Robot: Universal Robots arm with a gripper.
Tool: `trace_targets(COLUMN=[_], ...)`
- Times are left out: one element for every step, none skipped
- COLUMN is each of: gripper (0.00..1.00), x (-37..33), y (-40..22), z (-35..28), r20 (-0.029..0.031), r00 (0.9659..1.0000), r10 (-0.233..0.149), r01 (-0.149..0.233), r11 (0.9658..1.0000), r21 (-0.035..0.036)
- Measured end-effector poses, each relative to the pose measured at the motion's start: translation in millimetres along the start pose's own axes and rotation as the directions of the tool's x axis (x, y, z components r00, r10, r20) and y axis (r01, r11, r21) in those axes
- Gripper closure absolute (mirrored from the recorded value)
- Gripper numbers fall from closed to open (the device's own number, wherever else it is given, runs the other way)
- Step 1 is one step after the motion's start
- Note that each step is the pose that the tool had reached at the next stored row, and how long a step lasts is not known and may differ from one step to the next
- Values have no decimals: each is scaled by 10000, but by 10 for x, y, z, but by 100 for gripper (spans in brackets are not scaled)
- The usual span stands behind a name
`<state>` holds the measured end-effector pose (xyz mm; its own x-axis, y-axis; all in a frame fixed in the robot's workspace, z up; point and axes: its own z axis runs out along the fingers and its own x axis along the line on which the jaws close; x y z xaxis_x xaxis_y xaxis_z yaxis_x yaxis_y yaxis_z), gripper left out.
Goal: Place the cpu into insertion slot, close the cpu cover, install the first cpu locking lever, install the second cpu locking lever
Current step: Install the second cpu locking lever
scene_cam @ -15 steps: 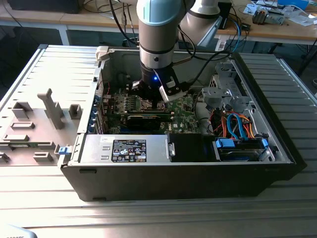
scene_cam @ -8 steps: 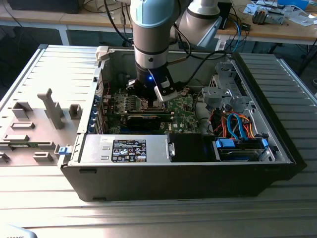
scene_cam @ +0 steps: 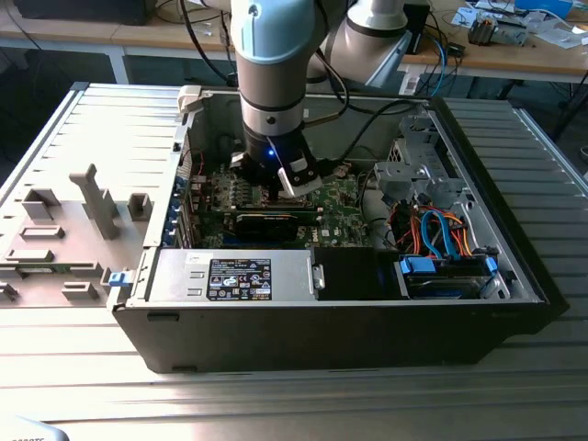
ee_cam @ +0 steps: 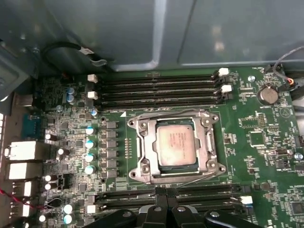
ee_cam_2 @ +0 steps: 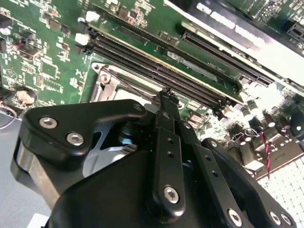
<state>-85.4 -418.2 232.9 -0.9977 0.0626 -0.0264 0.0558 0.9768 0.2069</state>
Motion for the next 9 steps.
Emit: trace_targets(gripper=[89,89,89,89,89,89,89,89,89], x=[28,42,59,83,97,112,133,153,159], y=[-2,-3,-4,-8,-11,-15,-20,-26,-29], z=[4,5,8,17,29,42,61,80,93], r20=[0,-1,-3,-6,-7,-9,-12,-16,-31], r00=[10000,10000,10000,10000,10000,10000,10000,10000,10000], r10=[0,1,2,3,2,1,-6,-22,-88], r01=[0,-1,-2,-3,-2,-1,6,21,87], r11=[10000,10000,10000,9999,9999,9999,9999,9998,9998], r21=[-19,-30,-52,-101,-129,-145,-163,-182,-199])
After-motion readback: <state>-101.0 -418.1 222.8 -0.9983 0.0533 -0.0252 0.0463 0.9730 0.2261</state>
